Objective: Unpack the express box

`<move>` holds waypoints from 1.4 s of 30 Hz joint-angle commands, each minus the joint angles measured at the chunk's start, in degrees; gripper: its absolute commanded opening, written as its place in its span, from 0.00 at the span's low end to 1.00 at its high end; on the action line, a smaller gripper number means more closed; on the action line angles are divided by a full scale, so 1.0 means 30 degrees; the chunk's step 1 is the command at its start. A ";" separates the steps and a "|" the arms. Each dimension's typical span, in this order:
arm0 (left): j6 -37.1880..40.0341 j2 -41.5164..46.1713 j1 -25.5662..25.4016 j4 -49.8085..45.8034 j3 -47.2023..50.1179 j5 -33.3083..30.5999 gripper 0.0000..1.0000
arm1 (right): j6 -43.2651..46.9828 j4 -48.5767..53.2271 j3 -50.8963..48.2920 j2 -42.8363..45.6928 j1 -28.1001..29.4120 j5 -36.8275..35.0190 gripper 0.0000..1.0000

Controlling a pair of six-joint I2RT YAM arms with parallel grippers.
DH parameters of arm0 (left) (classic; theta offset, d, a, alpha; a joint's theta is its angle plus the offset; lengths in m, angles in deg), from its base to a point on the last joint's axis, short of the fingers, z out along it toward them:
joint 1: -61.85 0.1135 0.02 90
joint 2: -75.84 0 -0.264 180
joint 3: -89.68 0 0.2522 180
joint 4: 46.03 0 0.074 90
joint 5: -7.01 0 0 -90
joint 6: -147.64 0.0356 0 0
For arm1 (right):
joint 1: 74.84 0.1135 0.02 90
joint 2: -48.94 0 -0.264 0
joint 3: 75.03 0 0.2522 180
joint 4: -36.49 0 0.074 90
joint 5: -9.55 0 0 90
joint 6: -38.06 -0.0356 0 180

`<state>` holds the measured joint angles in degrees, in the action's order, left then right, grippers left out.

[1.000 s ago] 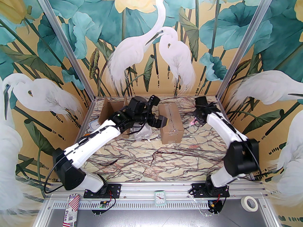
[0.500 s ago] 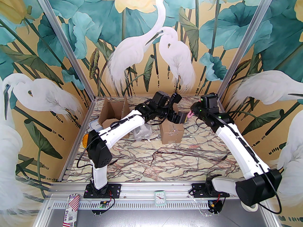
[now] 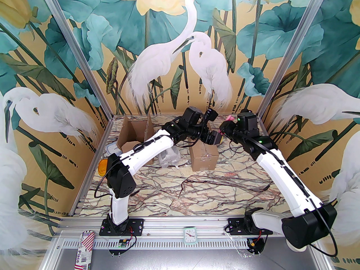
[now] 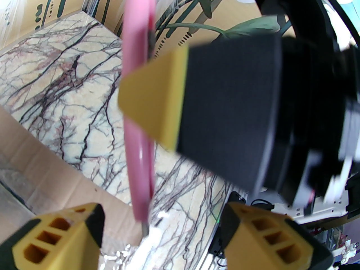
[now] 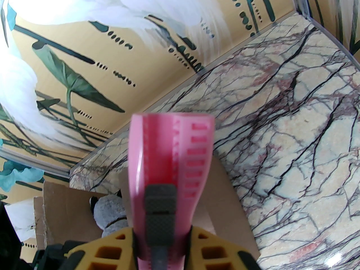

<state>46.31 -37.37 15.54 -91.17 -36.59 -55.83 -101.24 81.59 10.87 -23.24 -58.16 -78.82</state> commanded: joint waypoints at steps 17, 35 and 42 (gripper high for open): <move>0.0834 -0.0935 -0.0074 -0.1337 -0.1389 -0.0200 0.17 | -0.0252 -0.0448 0.0030 0.0363 0.0678 0.1068 0.24; 0.2994 0.0880 0.1433 -0.0602 -0.0575 0.6771 0.00 | 0.6340 -0.8101 -0.4552 0.3386 -0.3630 1.3397 0.61; 0.3279 0.0822 0.1582 -0.0572 -0.0781 0.9274 0.00 | 0.7355 -1.0740 -0.6185 0.4304 -0.4097 1.6569 0.54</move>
<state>54.73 -36.51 20.44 -94.47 -38.65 -34.70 -82.11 55.95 -6.24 -11.05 -69.83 -36.39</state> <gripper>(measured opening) 0.135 0.547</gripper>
